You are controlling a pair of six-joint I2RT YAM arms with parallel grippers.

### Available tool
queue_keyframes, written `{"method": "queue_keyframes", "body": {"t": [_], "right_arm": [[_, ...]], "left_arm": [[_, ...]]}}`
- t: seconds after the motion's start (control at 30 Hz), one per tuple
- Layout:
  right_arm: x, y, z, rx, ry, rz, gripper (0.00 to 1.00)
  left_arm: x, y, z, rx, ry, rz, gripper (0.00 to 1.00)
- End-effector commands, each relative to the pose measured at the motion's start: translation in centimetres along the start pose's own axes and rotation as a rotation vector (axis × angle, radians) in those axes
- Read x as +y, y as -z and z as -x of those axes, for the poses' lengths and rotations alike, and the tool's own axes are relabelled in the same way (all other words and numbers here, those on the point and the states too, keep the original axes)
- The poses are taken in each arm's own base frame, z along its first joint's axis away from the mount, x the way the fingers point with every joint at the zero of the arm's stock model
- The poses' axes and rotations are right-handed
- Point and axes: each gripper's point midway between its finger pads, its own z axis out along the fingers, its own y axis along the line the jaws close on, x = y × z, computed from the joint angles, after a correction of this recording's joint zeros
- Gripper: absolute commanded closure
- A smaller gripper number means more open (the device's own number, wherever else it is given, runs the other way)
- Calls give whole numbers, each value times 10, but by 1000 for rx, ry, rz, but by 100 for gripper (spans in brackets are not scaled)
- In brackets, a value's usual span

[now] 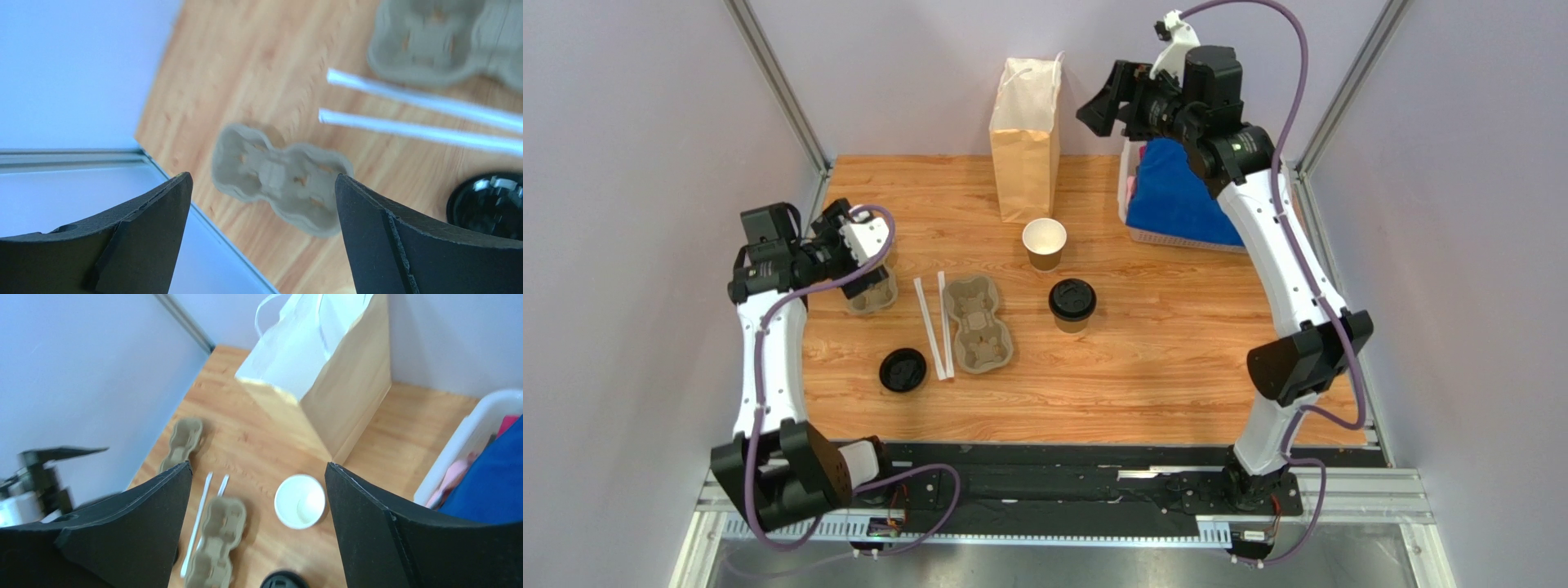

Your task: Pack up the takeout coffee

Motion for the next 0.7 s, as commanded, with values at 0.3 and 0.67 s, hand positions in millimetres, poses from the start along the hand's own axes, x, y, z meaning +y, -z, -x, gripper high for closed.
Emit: {"method": "queue_keyframes", "body": {"t": [0.3,0.67], "right_arm": [[-40,-113,28,-208,109,-167,18],[-71,-169,-10,-214,124,-228,21]], "left_arm": [[-2,24,112,-345,314,88,4],[-9,27,109,-344,295,121,3]]}}
